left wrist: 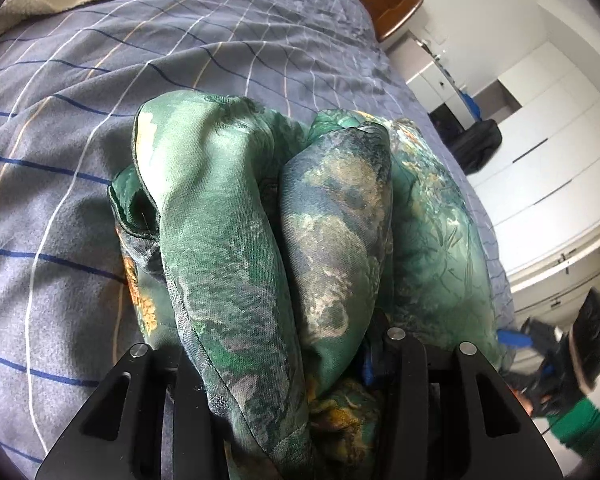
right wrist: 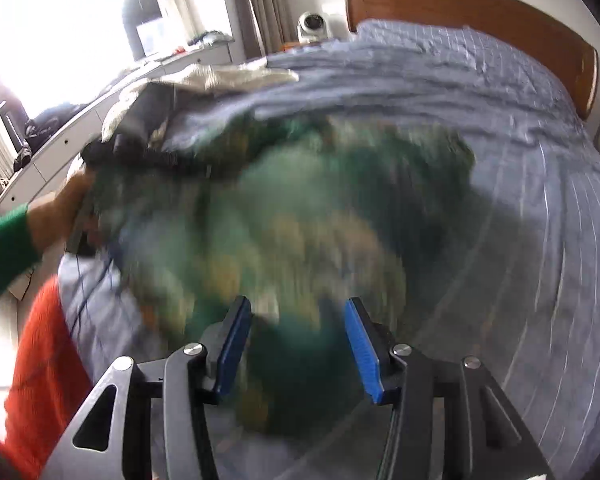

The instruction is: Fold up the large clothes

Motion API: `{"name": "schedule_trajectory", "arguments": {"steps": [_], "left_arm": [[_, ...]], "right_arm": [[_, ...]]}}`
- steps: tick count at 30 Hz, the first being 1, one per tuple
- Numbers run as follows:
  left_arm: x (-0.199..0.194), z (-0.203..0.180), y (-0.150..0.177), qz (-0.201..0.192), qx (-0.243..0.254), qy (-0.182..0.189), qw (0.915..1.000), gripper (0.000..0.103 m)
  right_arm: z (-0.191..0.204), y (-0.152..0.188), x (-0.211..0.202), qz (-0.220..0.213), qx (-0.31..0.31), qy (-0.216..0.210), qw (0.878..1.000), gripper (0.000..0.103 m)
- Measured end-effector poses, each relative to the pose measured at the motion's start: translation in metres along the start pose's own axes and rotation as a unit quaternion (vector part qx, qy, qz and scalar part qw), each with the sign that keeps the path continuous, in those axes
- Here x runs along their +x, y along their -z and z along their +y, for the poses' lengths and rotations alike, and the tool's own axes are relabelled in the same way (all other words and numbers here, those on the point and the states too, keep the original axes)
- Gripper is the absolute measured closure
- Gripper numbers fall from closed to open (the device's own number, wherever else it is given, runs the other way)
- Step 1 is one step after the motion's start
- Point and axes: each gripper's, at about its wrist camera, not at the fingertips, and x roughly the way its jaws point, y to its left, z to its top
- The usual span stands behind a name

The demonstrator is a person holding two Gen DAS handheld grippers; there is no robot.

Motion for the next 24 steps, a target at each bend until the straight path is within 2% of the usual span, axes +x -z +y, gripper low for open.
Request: {"name": "schedule_trajectory", "arguments": {"steps": [4,7,11,13,14,17,20,22,24], "left_arm": [[0.0,-0.001,0.003,-0.009,-0.001,-0.004,0.9999,0.059],[-0.002,-0.002,0.004,-0.013,-0.002,-0.009,0.9999,0.058],[-0.01,-0.008,0.004,-0.011,-0.001,-0.016,0.9998,0.056],[-0.021,-0.011,0.002,-0.013,-0.011,-0.011,0.9998,0.048],[-0.025,-0.012,0.001,-0.016,-0.016,-0.009,0.9997,0.043],[-0.041,-0.016,0.0,-0.015,-0.031,0.003,0.9994,0.035],[-0.065,-0.013,0.0,-0.021,-0.045,0.025,0.9984,0.033],[-0.084,-0.005,0.005,-0.037,-0.055,0.032,0.9973,0.028],[-0.096,0.007,0.013,-0.049,-0.062,0.03,0.9964,0.017]], "right_arm": [[-0.004,0.013,0.026,0.025,0.024,0.013,0.999,0.052],[-0.006,0.019,0.043,0.016,0.033,0.017,0.999,0.052],[-0.005,0.008,0.024,0.021,0.039,0.03,0.999,0.052],[0.004,-0.004,0.006,-0.001,0.029,0.058,0.998,0.052],[0.016,-0.015,-0.007,-0.027,0.011,0.063,0.998,0.052],[0.05,-0.042,-0.019,-0.082,-0.012,0.012,0.997,0.052],[0.078,-0.064,-0.002,-0.113,-0.027,-0.037,0.993,0.052],[0.09,-0.068,0.02,-0.104,-0.028,-0.069,0.992,0.053],[0.102,-0.068,0.047,-0.079,-0.033,-0.069,0.994,0.053]]}}
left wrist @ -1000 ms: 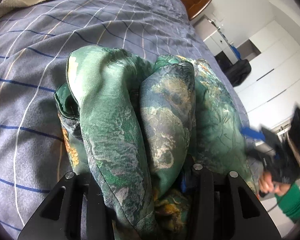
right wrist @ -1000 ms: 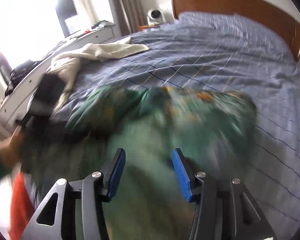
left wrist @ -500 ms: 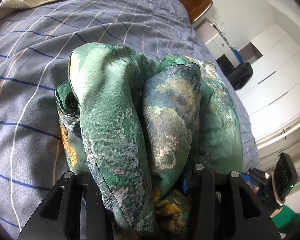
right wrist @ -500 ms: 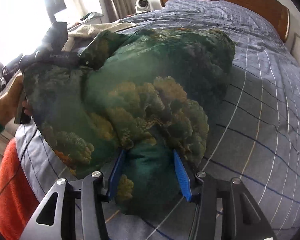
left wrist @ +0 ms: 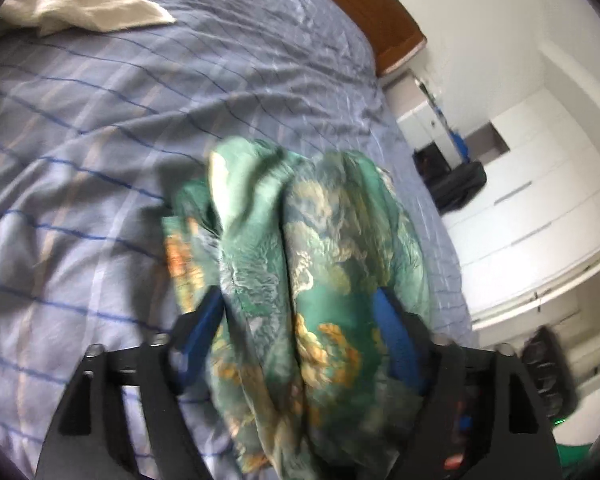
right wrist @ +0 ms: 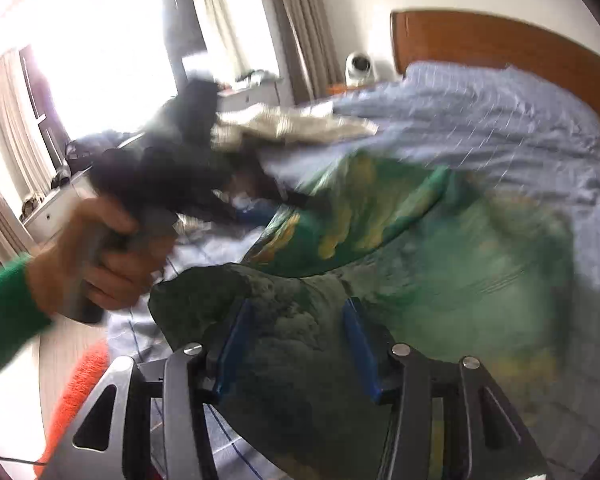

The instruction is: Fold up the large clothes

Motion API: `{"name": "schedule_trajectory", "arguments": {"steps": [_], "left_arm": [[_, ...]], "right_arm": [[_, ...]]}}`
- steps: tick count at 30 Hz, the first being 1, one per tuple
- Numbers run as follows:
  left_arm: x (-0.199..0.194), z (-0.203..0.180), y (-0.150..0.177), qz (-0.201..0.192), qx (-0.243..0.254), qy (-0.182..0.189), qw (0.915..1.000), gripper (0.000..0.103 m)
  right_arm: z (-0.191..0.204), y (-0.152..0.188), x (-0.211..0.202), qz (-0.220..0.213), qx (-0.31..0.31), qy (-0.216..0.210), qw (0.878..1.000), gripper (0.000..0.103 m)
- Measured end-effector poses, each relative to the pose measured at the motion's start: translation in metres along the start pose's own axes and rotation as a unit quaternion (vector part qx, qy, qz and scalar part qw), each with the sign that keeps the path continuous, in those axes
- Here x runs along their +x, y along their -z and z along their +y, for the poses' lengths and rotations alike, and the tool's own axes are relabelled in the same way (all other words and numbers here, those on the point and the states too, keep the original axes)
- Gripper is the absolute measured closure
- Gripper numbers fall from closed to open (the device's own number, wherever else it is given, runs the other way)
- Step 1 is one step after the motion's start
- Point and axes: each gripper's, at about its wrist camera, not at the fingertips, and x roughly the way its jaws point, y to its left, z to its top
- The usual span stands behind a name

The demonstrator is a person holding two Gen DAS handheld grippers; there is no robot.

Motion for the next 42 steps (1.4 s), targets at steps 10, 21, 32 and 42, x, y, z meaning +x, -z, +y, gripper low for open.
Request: {"name": "schedule_trajectory", "arguments": {"steps": [10,21,32,42], "left_arm": [[0.027,0.039,0.018,0.035,-0.025,0.082,0.9957,0.012],[0.083,0.043,0.0,0.087,-0.033,0.072,0.9931,0.0],[0.111,0.02,-0.011,0.108,0.004,0.019,0.9939,0.003],[0.108,-0.008,-0.005,0.091,0.031,-0.013,0.9953,0.009]], "right_arm": [[0.01,0.008,0.021,0.009,-0.035,0.045,0.998,0.053],[0.018,0.018,0.025,0.007,-0.023,0.053,0.998,0.053],[-0.007,0.012,-0.002,-0.001,0.039,0.02,0.999,0.053],[-0.179,0.083,-0.07,0.0,0.303,0.01,0.953,0.025]]}}
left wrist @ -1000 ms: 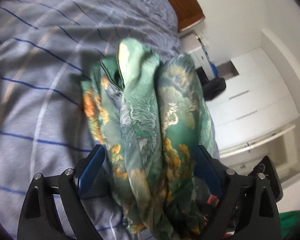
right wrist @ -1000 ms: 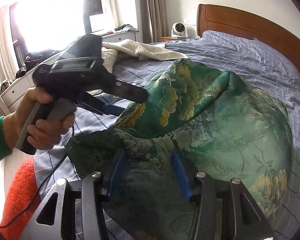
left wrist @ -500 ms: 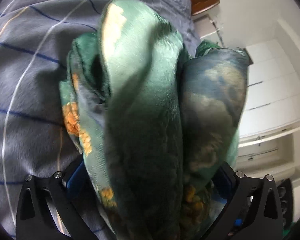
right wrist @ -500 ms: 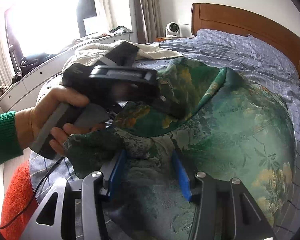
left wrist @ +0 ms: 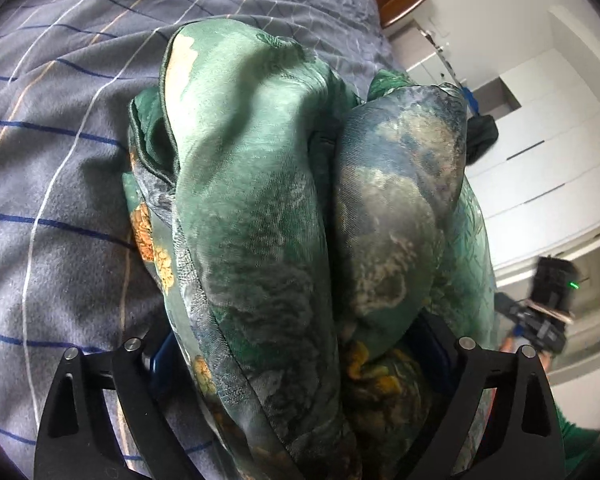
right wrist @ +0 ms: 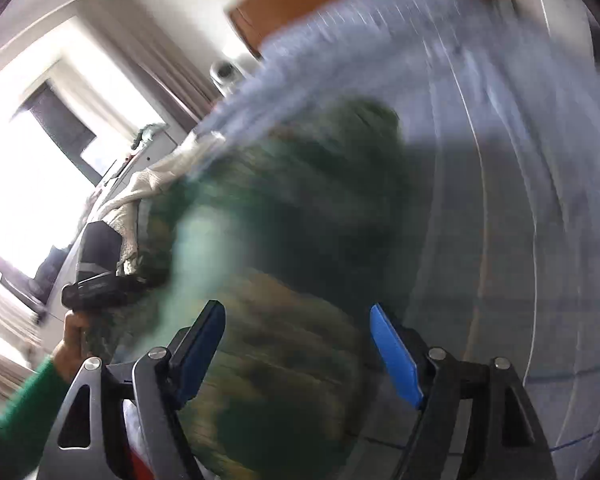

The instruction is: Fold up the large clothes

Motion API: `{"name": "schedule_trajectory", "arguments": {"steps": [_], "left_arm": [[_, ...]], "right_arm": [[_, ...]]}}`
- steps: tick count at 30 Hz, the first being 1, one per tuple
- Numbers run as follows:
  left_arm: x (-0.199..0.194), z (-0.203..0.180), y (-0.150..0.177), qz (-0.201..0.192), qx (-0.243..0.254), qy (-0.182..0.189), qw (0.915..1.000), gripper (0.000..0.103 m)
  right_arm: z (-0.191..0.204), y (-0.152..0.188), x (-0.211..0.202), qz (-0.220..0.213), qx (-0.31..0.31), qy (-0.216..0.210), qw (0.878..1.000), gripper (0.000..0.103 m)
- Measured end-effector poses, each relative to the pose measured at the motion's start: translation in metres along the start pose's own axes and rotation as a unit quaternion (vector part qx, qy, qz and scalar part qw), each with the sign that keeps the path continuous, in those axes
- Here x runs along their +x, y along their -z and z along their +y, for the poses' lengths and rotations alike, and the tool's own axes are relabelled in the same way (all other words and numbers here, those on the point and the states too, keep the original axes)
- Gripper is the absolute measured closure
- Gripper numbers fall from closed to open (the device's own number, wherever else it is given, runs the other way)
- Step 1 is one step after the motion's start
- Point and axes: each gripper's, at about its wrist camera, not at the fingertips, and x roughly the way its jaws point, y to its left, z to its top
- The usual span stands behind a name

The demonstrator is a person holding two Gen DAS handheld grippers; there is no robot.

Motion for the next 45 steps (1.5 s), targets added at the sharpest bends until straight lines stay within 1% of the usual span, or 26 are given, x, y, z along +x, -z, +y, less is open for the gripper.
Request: {"name": "schedule_trajectory", "arguments": {"steps": [2,3,4,5,7,8,9,10,11,12,13,14,18,21,23,25,27,31,34,36,37,38,40,42,44,45], "left_arm": [[0.005,-0.002,0.0,0.0,-0.005,0.004,1.0,0.008],[0.006,0.001,0.0,0.001,-0.01,0.008,0.9999,0.008],[0.003,0.006,0.008,0.002,-0.014,0.012,0.9998,0.006],[0.004,0.01,0.009,0.004,-0.022,0.017,0.9996,0.002],[0.007,0.017,0.006,0.001,-0.037,0.023,0.999,0.001],[0.008,0.016,0.006,-0.003,-0.041,0.018,0.999,0.001],[0.007,0.013,0.007,-0.008,-0.036,0.009,0.9993,0.003],[0.004,0.009,0.011,-0.014,-0.025,0.002,0.9996,0.011],[0.002,0.002,0.013,-0.021,-0.016,0.002,0.9997,0.023],[-0.003,-0.001,0.015,-0.026,-0.016,0.012,0.9995,0.028],[-0.008,-0.004,0.016,-0.031,-0.017,0.018,0.9992,0.036],[-0.015,-0.009,0.018,-0.038,-0.014,0.022,0.9989,0.04],[-0.044,-0.036,0.014,-0.072,0.007,0.036,0.9967,0.043],[-0.055,-0.054,-0.007,-0.098,0.023,0.036,0.9942,0.043],[-0.054,-0.058,-0.03,-0.11,0.03,0.035,0.9928,0.043],[-0.042,-0.061,-0.059,-0.115,0.032,0.028,0.9925,0.043],[-0.024,-0.06,-0.084,-0.111,0.029,0.02,0.9932,0.043],[0.016,-0.055,-0.121,-0.093,0.022,0.009,0.9954,0.043],[0.047,-0.045,-0.137,-0.075,0.025,-0.011,0.9968,0.041],[0.063,-0.036,-0.138,-0.066,0.021,-0.023,0.9973,0.035],[0.065,-0.033,-0.137,-0.066,0.015,-0.022,0.9975,0.027],[0.065,-0.029,-0.135,-0.069,0.01,-0.018,0.9974,0.019],[0.058,-0.028,-0.129,-0.081,0.01,-0.023,0.9964,0.011],[0.044,-0.034,-0.12,-0.094,0.024,-0.046,0.9943,0.008],[0.025,-0.046,-0.111,-0.109,0.046,-0.074,0.9902,0.008],[0.011,-0.056,-0.101,-0.126,0.066,-0.1,0.9848,0.008]], "right_arm": [[-0.023,0.003,0.018,0.029,0.03,-0.042,0.998,0.025],[-0.028,0.003,0.025,0.034,0.039,-0.064,0.997,0.025],[-0.035,0.002,0.038,0.045,0.059,-0.104,0.992,0.025],[-0.039,0.002,0.049,0.052,0.076,-0.129,0.987,0.021],[-0.045,0.0,0.067,0.06,0.09,-0.15,0.983,0.02],[-0.044,-0.002,0.072,0.061,0.083,-0.147,0.984,0.023],[-0.039,-0.002,0.072,0.059,0.072,-0.137,0.986,0.029],[-0.033,-0.002,0.069,0.055,0.056,-0.127,0.989,0.033],[-0.027,-0.003,0.065,0.05,0.044,-0.121,0.99,0.039],[-0.018,-0.001,0.057,0.04,0.022,-0.112,0.993,0.042],[-0.013,0.001,0.051,0.031,0.01,-0.111,0.993,0.043],[-0.008,0.003,0.044,0.021,0.003,-0.115,0.993,0.044],[0.012,-0.001,0.017,-0.024,-0.018,-0.151,0.988,0.044],[0.019,-0.023,0.003,-0.053,-0.029,-0.176,0.983,0.044],[0.019,-0.043,0.003,-0.067,-0.036,-0.178,0.981,0.044],[0.014,-0.065,0.011,-0.072,-0.041,-0.175,0.981,0.044],[-0.003,-0.088,0.015,-0.074,-0.039,-0.168,0.982,0.044],[-0.03,-0.114,0.035,-0.074,-0.02,-0.156,0.985,0.044],[-0.064,-0.13,0.058,-0.062,0.011,-0.15,0.987,0.044],[-0.088,-0.134,0.075,-0.046,0.033,-0.143,0.988,0.044],[-0.095,-0.133,0.08,-0.041,0.042,-0.144,0.988,0.044],[-0.101,-0.129,0.084,-0.037,0.052,-0.151,0.986,0.042],[-0.106,-0.121,0.081,-0.032,0.067,-0.165,0.984,0.033],[-0.104,-0.118,0.074,-0.026,0.078,-0.156,0.984,0.024],[-0.101,-0.122,0.064,-0.026,0.077,-0.128,0.988,0.024],[-0.098,-0.124,0.057,-0.028,0.064,-0.105,0.992,0.024]]}}
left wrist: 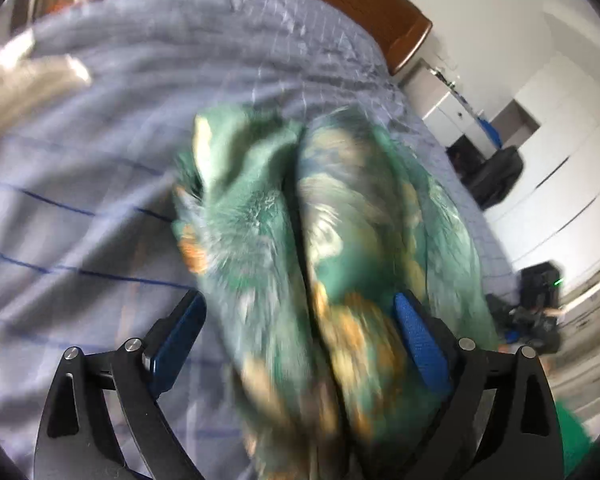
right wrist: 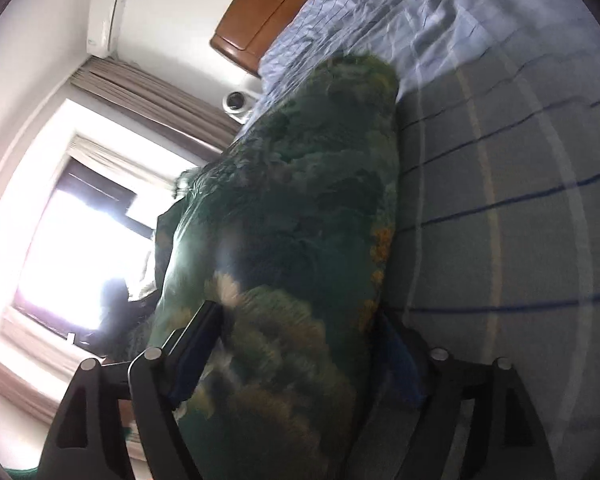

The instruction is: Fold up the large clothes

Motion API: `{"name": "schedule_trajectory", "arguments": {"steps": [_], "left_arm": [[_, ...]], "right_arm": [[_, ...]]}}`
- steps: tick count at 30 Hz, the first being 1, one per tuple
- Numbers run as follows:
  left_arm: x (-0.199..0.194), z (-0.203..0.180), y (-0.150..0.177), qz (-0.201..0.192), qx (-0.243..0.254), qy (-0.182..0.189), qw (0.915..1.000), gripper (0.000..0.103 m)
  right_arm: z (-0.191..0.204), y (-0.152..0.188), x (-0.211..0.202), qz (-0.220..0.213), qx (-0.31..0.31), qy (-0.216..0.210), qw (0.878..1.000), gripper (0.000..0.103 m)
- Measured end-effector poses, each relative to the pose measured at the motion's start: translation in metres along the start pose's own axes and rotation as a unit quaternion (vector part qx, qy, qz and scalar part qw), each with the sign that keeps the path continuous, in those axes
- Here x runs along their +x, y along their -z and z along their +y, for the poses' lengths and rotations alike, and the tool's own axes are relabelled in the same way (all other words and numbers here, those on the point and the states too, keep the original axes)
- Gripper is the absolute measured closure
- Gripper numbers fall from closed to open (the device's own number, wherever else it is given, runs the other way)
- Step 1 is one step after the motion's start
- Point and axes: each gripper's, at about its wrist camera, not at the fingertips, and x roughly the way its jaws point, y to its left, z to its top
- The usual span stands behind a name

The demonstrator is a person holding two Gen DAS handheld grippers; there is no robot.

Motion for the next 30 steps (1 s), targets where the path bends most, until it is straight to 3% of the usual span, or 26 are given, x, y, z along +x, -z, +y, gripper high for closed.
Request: {"name": "schedule_trajectory", "arguments": {"steps": [2,4,6,7,8,10,12,15,21,27,30], "left_arm": [[-0.028,-0.015,0.009,-0.03,0.039,-0.052,0.9974,0.004],[-0.052,-0.034,0.02,-0.057,0.071,-0.106,0.9901,0.001],[-0.078,-0.058,0.04,-0.089,0.1,-0.146,0.9803,0.001],[-0.087,-0.07,0.049,-0.1,0.108,-0.158,0.9764,0.001],[-0.092,-0.078,0.056,-0.107,0.113,-0.163,0.9743,0.001],[-0.107,-0.096,0.075,-0.12,0.122,-0.164,0.9715,0.0],[-0.117,-0.115,0.096,-0.127,0.126,-0.155,0.9716,0.0],[-0.118,-0.141,0.111,-0.122,0.131,-0.154,0.9717,0.0],[-0.13,-0.176,0.133,-0.157,0.152,-0.192,0.9567,0.0],[-0.139,-0.2,0.146,-0.171,0.157,-0.225,0.9463,0.0],[-0.139,-0.208,0.153,-0.169,0.151,-0.236,0.945,0.0]], "right_arm": [[0.022,0.003,-0.025,-0.016,-0.054,0.069,0.996,0.023],[0.052,0.013,-0.05,-0.044,-0.114,0.145,0.982,0.021],[0.095,0.036,-0.077,-0.086,-0.187,0.255,0.945,0.01],[0.106,0.041,-0.082,-0.1,-0.207,0.286,0.93,0.006],[0.127,0.054,-0.093,-0.122,-0.24,0.335,0.903,0.002],[0.154,0.076,-0.109,-0.146,-0.272,0.385,0.87,0.002],[0.171,0.093,-0.123,-0.163,-0.289,0.41,0.85,0.002],[0.186,0.107,-0.141,-0.177,-0.284,0.423,0.842,0.002],[0.198,0.132,-0.168,-0.197,-0.278,0.437,0.832,0.002],[0.201,0.148,-0.187,-0.205,-0.256,0.439,0.837,0.002],[0.203,0.154,-0.187,-0.195,-0.263,0.453,0.829,0.002]]}}
